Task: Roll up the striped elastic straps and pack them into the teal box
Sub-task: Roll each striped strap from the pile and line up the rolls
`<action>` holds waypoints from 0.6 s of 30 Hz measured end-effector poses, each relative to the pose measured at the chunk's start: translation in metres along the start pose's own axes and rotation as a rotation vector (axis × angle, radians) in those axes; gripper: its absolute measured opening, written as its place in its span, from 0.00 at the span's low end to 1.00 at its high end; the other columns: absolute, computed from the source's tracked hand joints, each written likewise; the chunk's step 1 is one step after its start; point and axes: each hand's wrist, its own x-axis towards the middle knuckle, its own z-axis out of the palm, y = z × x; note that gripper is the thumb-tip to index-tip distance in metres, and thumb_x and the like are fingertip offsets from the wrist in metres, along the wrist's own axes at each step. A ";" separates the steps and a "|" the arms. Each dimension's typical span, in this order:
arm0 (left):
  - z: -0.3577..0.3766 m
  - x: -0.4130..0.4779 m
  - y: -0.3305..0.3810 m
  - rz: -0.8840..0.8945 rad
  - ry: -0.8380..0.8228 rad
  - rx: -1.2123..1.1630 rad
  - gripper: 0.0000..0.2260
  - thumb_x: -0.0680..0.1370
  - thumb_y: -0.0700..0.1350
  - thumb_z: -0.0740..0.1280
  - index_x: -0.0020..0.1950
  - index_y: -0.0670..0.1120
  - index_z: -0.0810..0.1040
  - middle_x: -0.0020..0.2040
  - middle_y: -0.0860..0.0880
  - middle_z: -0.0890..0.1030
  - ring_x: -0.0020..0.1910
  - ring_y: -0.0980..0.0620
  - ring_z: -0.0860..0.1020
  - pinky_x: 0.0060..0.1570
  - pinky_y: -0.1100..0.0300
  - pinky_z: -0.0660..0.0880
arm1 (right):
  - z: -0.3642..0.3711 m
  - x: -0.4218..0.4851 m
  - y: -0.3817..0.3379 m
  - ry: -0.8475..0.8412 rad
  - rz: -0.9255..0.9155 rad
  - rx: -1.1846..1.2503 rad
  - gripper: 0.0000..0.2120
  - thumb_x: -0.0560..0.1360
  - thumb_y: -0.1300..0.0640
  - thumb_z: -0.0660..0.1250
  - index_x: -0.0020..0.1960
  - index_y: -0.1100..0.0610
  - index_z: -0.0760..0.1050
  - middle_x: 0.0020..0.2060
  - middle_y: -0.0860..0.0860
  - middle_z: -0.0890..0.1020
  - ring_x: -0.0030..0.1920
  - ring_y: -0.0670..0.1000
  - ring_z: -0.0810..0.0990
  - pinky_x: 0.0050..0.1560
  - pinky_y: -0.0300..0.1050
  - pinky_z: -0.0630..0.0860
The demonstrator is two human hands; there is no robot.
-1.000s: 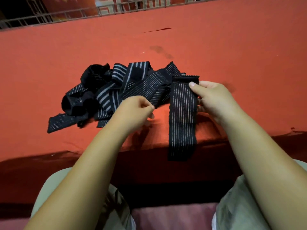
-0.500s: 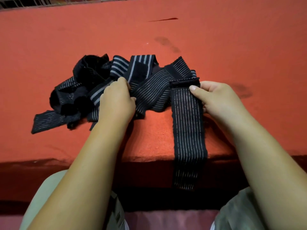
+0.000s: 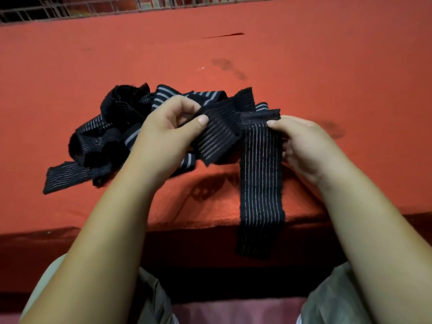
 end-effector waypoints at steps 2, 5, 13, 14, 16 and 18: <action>0.004 -0.006 -0.003 0.035 -0.142 0.007 0.05 0.84 0.35 0.69 0.59 0.42 0.82 0.49 0.54 0.86 0.49 0.58 0.83 0.53 0.63 0.78 | -0.006 -0.001 -0.003 0.032 0.008 0.023 0.08 0.83 0.58 0.66 0.50 0.54 0.83 0.45 0.50 0.85 0.43 0.49 0.82 0.44 0.46 0.75; 0.016 -0.016 -0.012 0.096 -0.295 0.204 0.13 0.84 0.37 0.71 0.64 0.52 0.85 0.56 0.62 0.86 0.58 0.65 0.82 0.62 0.66 0.74 | -0.018 -0.004 -0.009 0.083 0.013 0.039 0.07 0.82 0.59 0.66 0.52 0.54 0.83 0.45 0.50 0.84 0.43 0.49 0.82 0.43 0.47 0.77; 0.059 -0.036 -0.015 0.211 -0.475 0.527 0.17 0.84 0.37 0.69 0.67 0.57 0.86 0.62 0.60 0.85 0.64 0.65 0.79 0.66 0.74 0.69 | -0.042 -0.009 -0.007 0.147 0.108 -0.028 0.07 0.83 0.58 0.68 0.53 0.56 0.85 0.45 0.50 0.88 0.40 0.51 0.85 0.43 0.47 0.83; 0.060 -0.035 -0.015 0.225 -0.496 0.543 0.17 0.84 0.39 0.69 0.67 0.57 0.85 0.61 0.59 0.85 0.63 0.64 0.79 0.66 0.72 0.69 | -0.045 -0.010 -0.005 0.132 0.134 -0.058 0.07 0.83 0.57 0.68 0.54 0.56 0.85 0.45 0.50 0.88 0.38 0.51 0.86 0.40 0.46 0.83; 0.062 -0.033 -0.013 0.255 -0.529 0.577 0.13 0.84 0.45 0.71 0.67 0.58 0.85 0.58 0.59 0.82 0.61 0.62 0.79 0.67 0.66 0.71 | -0.049 -0.011 -0.002 0.119 0.155 -0.090 0.08 0.83 0.57 0.68 0.56 0.57 0.85 0.45 0.49 0.89 0.37 0.51 0.86 0.39 0.47 0.83; 0.061 -0.029 -0.009 0.267 -0.475 0.551 0.09 0.84 0.51 0.71 0.62 0.56 0.87 0.56 0.59 0.83 0.60 0.62 0.80 0.66 0.61 0.74 | -0.054 -0.011 -0.003 0.145 0.141 -0.081 0.08 0.82 0.57 0.69 0.55 0.56 0.85 0.45 0.49 0.88 0.38 0.52 0.85 0.41 0.48 0.82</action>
